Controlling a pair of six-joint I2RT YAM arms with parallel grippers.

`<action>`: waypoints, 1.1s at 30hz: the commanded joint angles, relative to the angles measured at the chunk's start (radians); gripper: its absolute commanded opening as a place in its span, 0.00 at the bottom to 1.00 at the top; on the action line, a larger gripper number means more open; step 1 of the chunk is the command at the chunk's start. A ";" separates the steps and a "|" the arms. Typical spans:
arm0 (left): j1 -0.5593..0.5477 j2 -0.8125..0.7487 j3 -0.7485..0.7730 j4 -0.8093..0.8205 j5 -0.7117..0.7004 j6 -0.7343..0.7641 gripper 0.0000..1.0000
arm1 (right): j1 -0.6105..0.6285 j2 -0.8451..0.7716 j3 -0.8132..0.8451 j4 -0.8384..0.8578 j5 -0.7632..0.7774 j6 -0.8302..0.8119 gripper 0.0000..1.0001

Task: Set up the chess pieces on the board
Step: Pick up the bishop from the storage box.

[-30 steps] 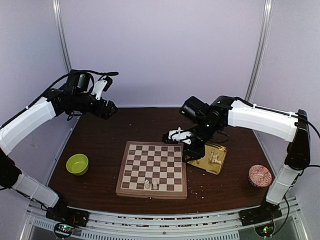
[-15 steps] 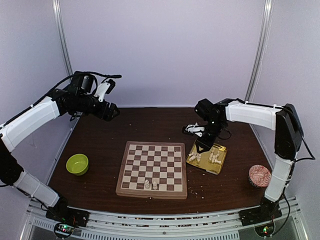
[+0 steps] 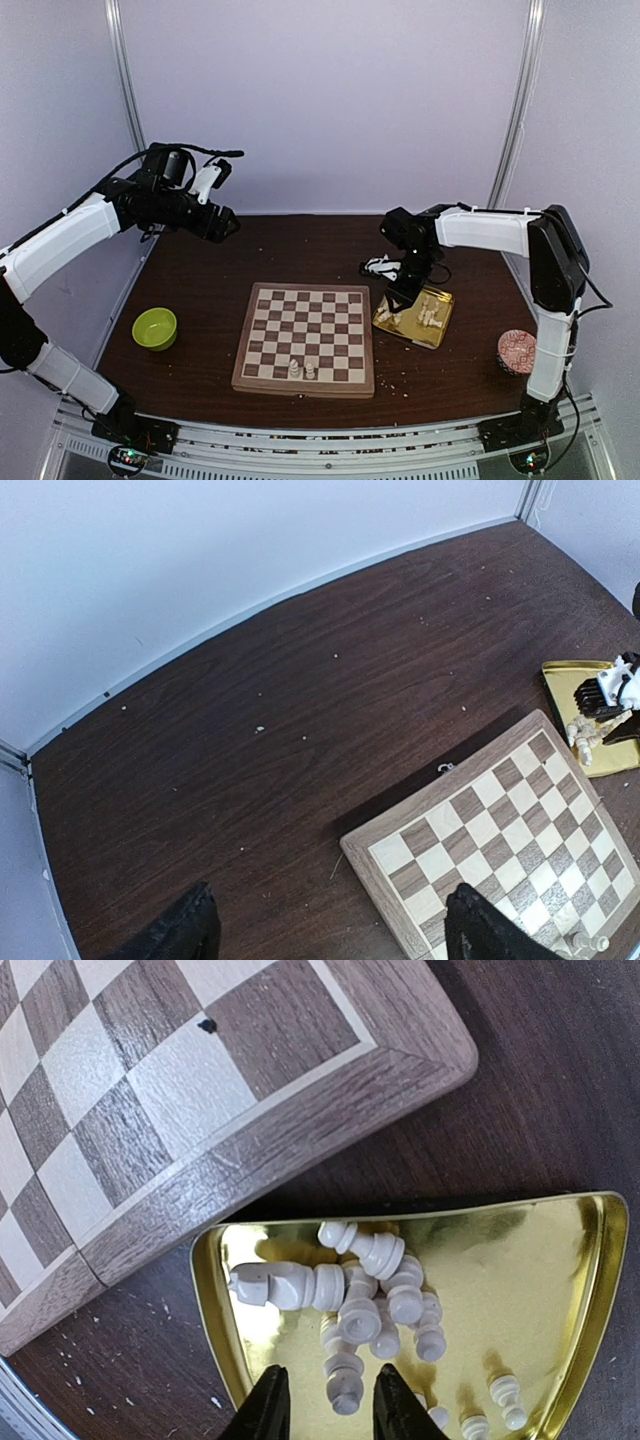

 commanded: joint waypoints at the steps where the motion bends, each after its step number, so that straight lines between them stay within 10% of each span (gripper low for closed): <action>1: 0.001 0.005 0.004 0.011 0.009 0.005 0.79 | -0.003 0.027 0.025 -0.014 0.019 0.016 0.25; 33: 0.001 0.001 0.006 0.008 0.026 0.003 0.79 | -0.003 -0.052 -0.098 0.013 0.052 0.014 0.09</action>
